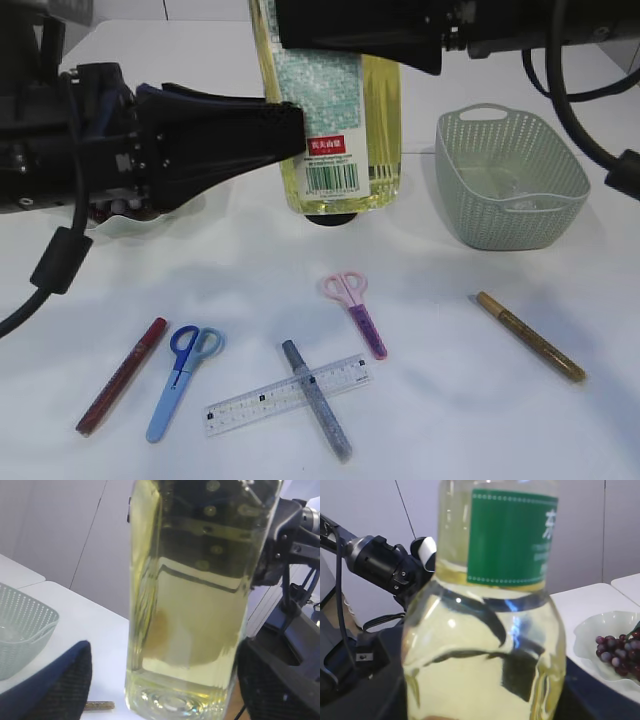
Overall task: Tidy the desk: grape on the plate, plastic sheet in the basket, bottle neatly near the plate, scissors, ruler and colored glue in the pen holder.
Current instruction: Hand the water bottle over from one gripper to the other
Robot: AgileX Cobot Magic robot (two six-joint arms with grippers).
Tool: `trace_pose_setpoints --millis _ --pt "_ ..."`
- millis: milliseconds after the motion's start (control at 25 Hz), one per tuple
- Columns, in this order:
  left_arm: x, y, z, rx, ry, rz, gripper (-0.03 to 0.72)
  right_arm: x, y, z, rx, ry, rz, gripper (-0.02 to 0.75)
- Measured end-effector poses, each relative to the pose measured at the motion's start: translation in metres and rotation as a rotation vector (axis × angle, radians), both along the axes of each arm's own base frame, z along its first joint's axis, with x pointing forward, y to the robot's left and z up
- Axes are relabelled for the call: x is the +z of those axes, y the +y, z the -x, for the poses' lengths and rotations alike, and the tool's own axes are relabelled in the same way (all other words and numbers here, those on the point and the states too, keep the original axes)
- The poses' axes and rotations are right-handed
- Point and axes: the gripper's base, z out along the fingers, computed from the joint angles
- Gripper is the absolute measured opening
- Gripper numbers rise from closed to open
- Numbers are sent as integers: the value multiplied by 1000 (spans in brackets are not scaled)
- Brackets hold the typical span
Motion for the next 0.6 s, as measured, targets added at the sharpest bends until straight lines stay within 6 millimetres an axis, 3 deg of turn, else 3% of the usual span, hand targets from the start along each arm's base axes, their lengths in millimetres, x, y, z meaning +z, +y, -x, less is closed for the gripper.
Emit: trace_pose_setpoints --millis 600 --pt "3 -15 -11 -66 -32 4 666 0 -1 0 -3 -4 1 461"
